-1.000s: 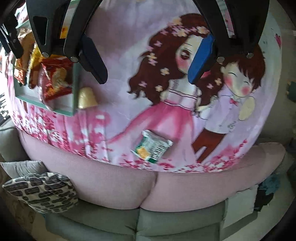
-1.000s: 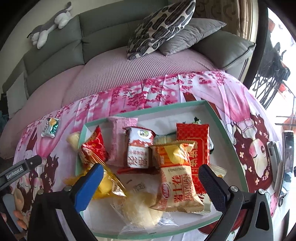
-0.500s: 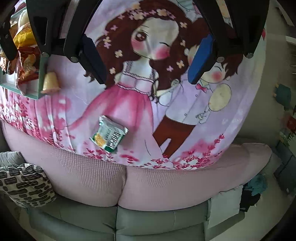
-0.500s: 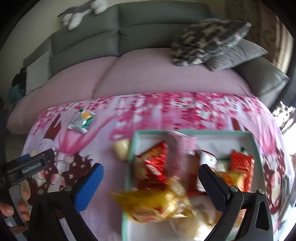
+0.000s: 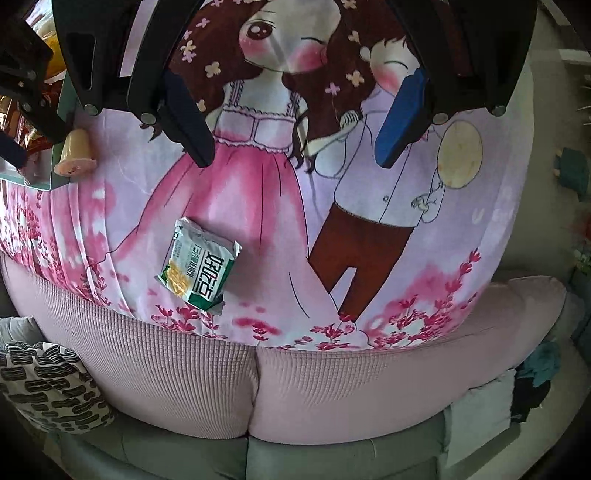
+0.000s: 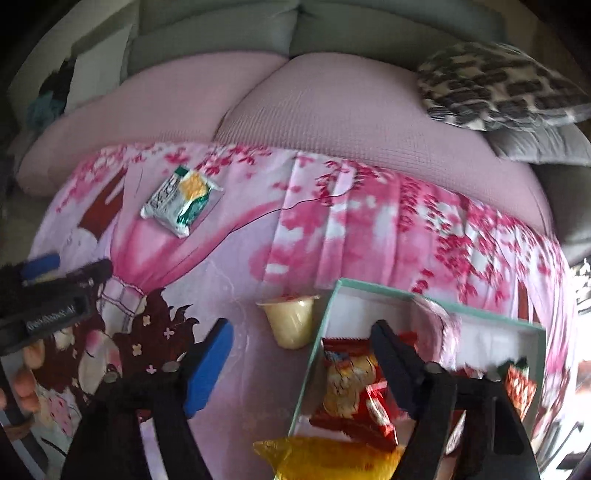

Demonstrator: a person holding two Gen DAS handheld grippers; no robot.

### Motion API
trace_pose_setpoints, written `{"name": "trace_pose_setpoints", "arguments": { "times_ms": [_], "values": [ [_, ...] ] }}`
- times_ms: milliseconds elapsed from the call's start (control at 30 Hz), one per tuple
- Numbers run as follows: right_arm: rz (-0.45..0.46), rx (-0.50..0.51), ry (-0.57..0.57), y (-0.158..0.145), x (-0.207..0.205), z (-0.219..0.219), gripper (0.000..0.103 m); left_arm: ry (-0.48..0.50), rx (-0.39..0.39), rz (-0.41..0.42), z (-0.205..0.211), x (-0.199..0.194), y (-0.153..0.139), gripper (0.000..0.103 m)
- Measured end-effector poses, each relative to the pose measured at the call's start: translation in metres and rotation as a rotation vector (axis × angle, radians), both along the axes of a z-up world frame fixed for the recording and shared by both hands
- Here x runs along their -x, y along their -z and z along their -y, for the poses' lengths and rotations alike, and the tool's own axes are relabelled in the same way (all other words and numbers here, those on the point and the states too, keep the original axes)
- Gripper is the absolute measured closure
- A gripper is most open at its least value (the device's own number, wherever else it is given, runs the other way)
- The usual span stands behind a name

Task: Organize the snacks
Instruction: 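Move both grippers to the green-white cracker pack and jelly cup, then grasp the green-white cracker pack with the left gripper while the right grasps the jelly cup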

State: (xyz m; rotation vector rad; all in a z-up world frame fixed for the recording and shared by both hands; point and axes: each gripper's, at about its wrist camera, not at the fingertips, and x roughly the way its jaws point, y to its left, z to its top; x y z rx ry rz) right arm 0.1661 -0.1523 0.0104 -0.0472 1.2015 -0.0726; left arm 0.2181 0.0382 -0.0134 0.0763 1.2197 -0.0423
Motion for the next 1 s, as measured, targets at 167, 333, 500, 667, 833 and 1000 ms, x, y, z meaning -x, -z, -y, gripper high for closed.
{"name": "trace_pose_setpoints", "arguments": {
  "times_ms": [167, 333, 500, 667, 833, 1000],
  "values": [
    [-0.082, -0.002, -0.023, 0.011, -0.019, 0.000, 0.042, 0.024, 0.018, -0.024, -0.002, -0.011, 0.001, 0.014],
    [-0.125, -0.019, -0.047, 0.016, -0.030, -0.002, 0.044, 0.042, 0.011, -0.041, -0.002, -0.018, 0.005, 0.014],
    [-0.154, 0.006, -0.066, 0.022, -0.037, -0.006, 0.046, 0.043, 0.010, -0.055, -0.005, -0.021, 0.010, 0.014],
    [-0.186, 0.057, -0.101, 0.031, -0.043, -0.010, 0.046, 0.045, -0.001, -0.058, -0.006, -0.022, 0.011, 0.014],
    [-0.207, 0.117, -0.132, 0.044, -0.048, -0.015, 0.050, 0.069, 0.000, -0.067, -0.001, -0.028, 0.013, 0.014],
    [-0.199, 0.146, -0.154, 0.048, -0.050, -0.020, 0.052, 0.083, 0.068, -0.106, 0.004, -0.037, 0.017, 0.014]
  ]
}}
